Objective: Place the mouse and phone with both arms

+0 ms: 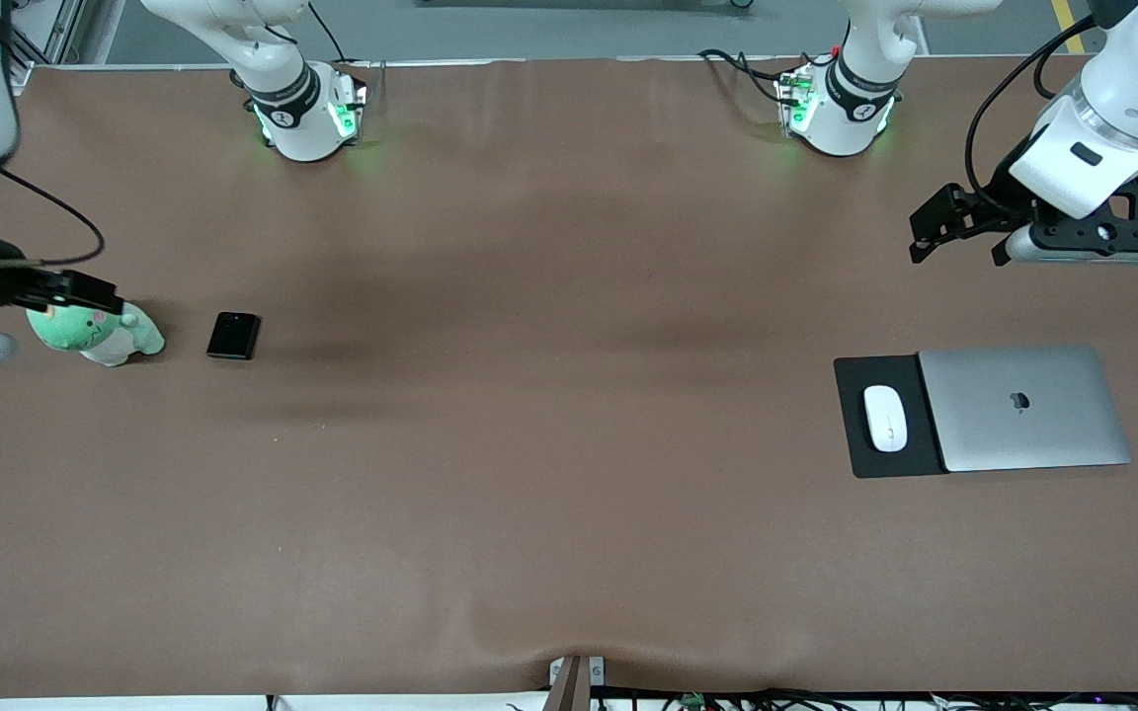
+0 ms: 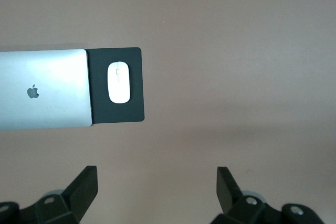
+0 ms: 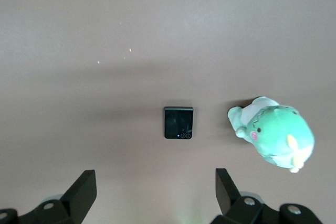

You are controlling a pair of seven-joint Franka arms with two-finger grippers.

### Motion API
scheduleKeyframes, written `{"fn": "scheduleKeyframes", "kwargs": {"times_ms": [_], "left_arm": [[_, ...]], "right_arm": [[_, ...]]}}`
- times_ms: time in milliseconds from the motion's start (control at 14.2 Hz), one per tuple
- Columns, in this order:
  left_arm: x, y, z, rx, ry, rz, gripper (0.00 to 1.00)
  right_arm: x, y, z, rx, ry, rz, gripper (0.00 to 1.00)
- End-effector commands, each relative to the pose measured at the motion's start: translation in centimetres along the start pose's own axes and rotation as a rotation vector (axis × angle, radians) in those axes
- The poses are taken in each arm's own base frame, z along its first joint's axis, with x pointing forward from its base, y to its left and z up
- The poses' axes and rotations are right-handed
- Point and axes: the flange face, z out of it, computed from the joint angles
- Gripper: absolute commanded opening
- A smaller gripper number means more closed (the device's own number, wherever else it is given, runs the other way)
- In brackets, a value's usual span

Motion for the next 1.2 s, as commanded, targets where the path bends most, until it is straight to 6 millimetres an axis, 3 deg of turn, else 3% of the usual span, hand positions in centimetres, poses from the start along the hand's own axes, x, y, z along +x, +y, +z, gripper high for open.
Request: {"fn": "scheduleKeyframes", "kwargs": {"times_ms": [0, 212, 423, 776, 988, 1129], "left_arm": [[-0.2, -0.7, -0.5, 0.014, -0.002, 0.028, 1.0], [0.9, -2.0, -1.2, 0.012, 0.01, 0.044, 1.0], [0.8, -1.3, -1.4, 0.016, -0.022, 0.05, 1.0], [1.0, -1.1, -0.9, 0.059, -0.025, 0.075, 1.0], [2.2, -1.2, -0.5, 0.08, -0.015, 0.083, 1.0], [2.8, -1.0, -0.6, 0.088, -0.007, 0.086, 1.0]], "right_arm": [[-2.5, 0.0, -4.0, -0.004, 0.07, 0.01, 1.0], [-3.4, 0.8, -5.2, -0.013, 0.105, 0.019, 1.0], [-2.8, 0.8, -4.2, -0.013, 0.137, 0.013, 1.0], [-2.5, 0.6, -4.3, -0.013, 0.154, 0.007, 1.0], [-2.5, 0.6, -4.2, -0.013, 0.151, 0.008, 1.0], [-3.4, 0.4, -5.3, -0.009, 0.142, 0.008, 1.0]]}}
